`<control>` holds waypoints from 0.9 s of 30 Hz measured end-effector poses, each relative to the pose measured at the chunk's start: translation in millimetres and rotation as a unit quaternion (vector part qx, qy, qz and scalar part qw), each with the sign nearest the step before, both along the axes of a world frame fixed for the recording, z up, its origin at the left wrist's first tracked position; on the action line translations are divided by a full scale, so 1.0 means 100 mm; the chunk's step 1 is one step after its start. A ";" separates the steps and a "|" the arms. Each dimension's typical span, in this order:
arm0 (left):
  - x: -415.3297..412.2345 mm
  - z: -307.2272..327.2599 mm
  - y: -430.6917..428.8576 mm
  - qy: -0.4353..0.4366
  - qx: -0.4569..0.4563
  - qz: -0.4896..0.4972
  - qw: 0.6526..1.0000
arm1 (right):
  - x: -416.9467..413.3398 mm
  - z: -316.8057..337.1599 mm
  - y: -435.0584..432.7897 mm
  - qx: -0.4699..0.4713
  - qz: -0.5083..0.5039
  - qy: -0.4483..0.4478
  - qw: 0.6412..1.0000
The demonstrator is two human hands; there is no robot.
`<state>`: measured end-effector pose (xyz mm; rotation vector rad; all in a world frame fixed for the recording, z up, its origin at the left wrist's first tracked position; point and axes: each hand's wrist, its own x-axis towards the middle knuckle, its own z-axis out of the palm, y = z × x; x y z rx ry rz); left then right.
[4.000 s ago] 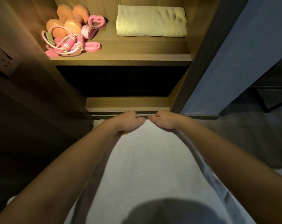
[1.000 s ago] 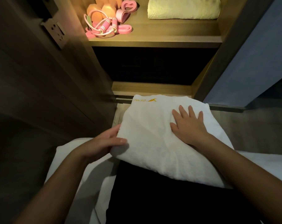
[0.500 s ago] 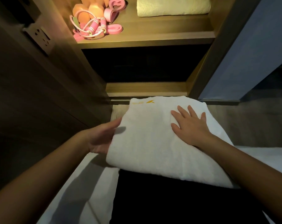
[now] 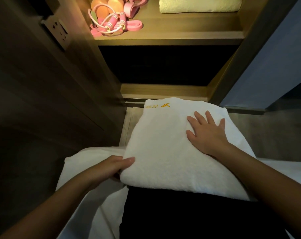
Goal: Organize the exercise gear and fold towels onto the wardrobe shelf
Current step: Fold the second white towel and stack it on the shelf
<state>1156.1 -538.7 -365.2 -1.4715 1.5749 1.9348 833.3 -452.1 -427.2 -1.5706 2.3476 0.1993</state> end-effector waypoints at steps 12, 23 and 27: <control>-0.54 -0.09 -0.15 -0.006 0.029 0.137 0.990 | 0.03 0.06 0.03 -0.007 -0.011 0.015 1.000; -1.01 -0.43 -0.28 -0.014 -0.162 0.324 0.932 | -0.25 0.01 -0.30 -0.007 -0.053 -0.028 0.998; -0.95 -0.45 -0.29 -0.074 -0.187 0.268 0.942 | -0.29 -0.01 -0.57 0.020 -0.023 -0.033 0.999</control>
